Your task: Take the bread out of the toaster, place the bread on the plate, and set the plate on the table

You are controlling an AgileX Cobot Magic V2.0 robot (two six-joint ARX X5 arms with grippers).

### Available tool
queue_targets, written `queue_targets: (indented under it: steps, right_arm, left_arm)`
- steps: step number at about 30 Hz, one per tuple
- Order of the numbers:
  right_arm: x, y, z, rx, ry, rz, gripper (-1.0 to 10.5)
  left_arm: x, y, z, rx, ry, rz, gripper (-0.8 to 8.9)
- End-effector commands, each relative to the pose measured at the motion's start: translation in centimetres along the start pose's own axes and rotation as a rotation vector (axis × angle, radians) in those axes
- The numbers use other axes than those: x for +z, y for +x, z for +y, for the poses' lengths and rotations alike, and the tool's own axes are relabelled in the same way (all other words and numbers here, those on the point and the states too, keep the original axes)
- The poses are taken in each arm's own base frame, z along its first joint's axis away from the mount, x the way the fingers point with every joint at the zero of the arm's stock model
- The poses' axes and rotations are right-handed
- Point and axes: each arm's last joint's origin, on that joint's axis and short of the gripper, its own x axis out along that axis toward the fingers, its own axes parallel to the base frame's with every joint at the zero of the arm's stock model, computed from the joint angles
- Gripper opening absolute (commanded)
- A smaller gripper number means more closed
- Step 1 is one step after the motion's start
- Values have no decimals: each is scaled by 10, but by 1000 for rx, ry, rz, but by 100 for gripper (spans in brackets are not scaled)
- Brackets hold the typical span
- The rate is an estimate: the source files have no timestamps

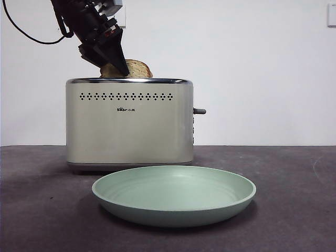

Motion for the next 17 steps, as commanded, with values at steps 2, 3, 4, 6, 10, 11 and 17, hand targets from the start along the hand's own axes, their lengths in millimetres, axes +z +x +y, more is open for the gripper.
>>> queue_targets:
  steps: [2, 3, 4, 6, 10, 11, 17]
  right_arm:
    - [0, 0, 1, 3, -5, 3, 252]
    - [-1, 0, 1, 3, -3, 7, 252]
    - [-1, 0, 1, 2, -1, 9, 252]
    - [-1, 0, 0, 1, 1, 13, 252]
    - [-2, 0, 0, 0, 4, 21, 252]
    - [-2, 1, 0, 0, 6, 25, 252]
    - [-9, 8, -5, -11, 48, 105, 252]
  left_arm:
    - [-1, 0, -1, -3, -4, 14, -9]
    - [0, -4, -2, -2, -3, 12, -9]
    - [1, -8, -4, 2, 1, 4, -9]
    - [5, -21, -9, 13, 13, -16, -9]
    - [16, -59, -25, 48, 26, -92, -9]
    - [18, -70, -29, 57, 24, -114, -9]
    - [25, -143, -57, 127, -27, -270, -9]
